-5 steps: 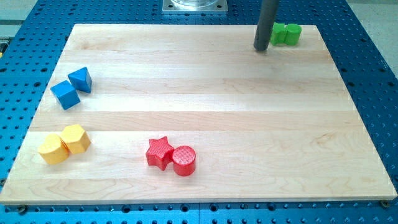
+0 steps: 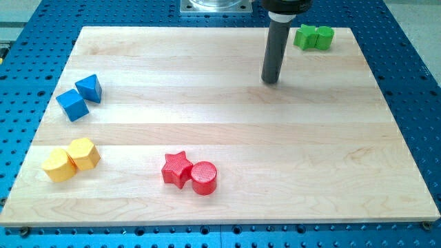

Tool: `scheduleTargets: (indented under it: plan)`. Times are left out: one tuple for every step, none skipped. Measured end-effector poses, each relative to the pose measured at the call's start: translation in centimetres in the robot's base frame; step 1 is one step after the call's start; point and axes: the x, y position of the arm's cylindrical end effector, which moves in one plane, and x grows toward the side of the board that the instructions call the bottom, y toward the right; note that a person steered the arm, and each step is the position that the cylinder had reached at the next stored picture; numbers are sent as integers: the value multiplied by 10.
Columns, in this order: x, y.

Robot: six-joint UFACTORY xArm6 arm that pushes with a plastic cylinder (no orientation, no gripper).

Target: Keep red star at top left corner of the board

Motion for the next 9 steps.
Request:
scheduleTargets:
  plan:
    - [0, 0]
    - [0, 0]
    - [2, 3]
    - [8, 9]
    - [12, 13]
    - [18, 14]
    - [25, 14]
    - [29, 14]
    - [36, 7]
